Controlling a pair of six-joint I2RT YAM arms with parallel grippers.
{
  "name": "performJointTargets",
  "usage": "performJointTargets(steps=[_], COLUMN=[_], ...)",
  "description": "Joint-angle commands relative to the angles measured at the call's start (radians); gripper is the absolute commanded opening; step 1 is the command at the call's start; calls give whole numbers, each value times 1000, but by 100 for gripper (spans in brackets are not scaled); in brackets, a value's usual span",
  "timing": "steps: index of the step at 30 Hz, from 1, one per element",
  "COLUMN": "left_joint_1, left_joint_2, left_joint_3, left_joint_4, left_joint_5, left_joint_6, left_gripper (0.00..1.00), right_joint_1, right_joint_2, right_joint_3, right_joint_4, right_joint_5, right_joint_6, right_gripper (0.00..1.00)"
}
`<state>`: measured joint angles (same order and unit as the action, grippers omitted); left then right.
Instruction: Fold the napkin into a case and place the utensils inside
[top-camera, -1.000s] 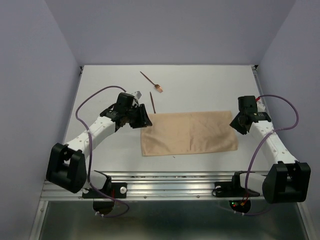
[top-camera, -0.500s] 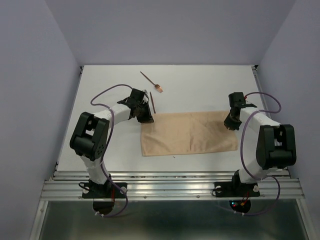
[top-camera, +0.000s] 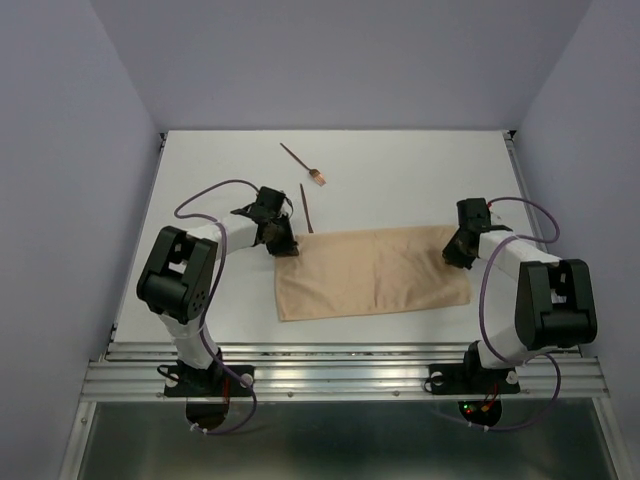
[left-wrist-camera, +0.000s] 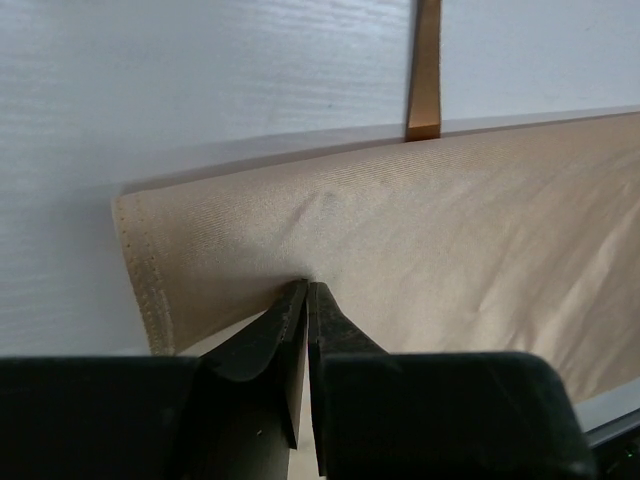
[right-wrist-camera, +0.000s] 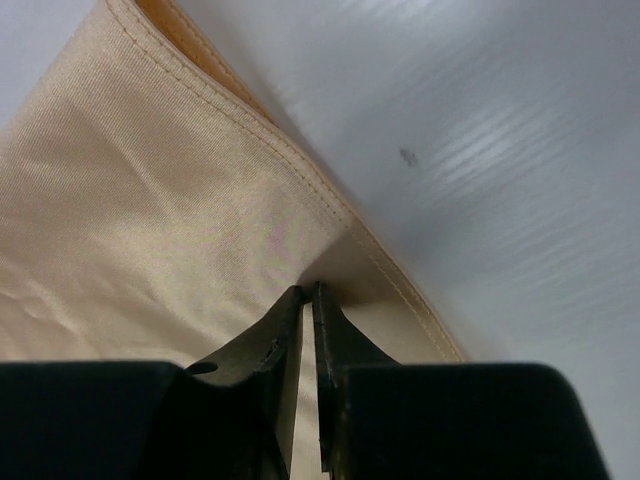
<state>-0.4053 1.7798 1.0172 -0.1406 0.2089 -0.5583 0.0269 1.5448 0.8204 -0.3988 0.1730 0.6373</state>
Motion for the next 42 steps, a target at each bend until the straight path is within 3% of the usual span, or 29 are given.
performJointTargets(steps=[1, 6, 8, 12, 17, 22, 28, 35, 42], left_joint_1=[14, 14, 16, 16, 3, -23, -41, -44, -40], left_joint_2=[-71, -108, -83, 80, 272, 401, 455, 487, 517], left_joint_3=[-55, 99, 239, 478, 750, 850, 845, 813, 813], left_joint_4=[-126, -209, -234, -302, -372, -413, -418, -432, -465], left_joint_5=[-60, -88, -108, -157, -166, -187, -253, -319, -402], left_joint_6=[34, 81, 98, 126, 135, 141, 129, 115, 109], left_gripper=[18, 25, 29, 35, 64, 70, 64, 39, 21], right_joint_1=[33, 33, 33, 33, 33, 33, 33, 33, 33], right_joint_2=[-58, -127, -123, -95, -80, -97, -114, -150, -186], right_joint_3=[-102, -48, 26, 123, 157, 151, 143, 132, 99], right_joint_4=[-49, -89, -113, -133, -137, -143, -160, -172, -173], right_joint_5=[-96, -34, -6, 13, -7, -18, -9, -6, -10], right_joint_6=[58, 36, 18, -7, -10, -8, -7, -5, 5], right_gripper=[15, 19, 20, 25, 29, 32, 32, 33, 33])
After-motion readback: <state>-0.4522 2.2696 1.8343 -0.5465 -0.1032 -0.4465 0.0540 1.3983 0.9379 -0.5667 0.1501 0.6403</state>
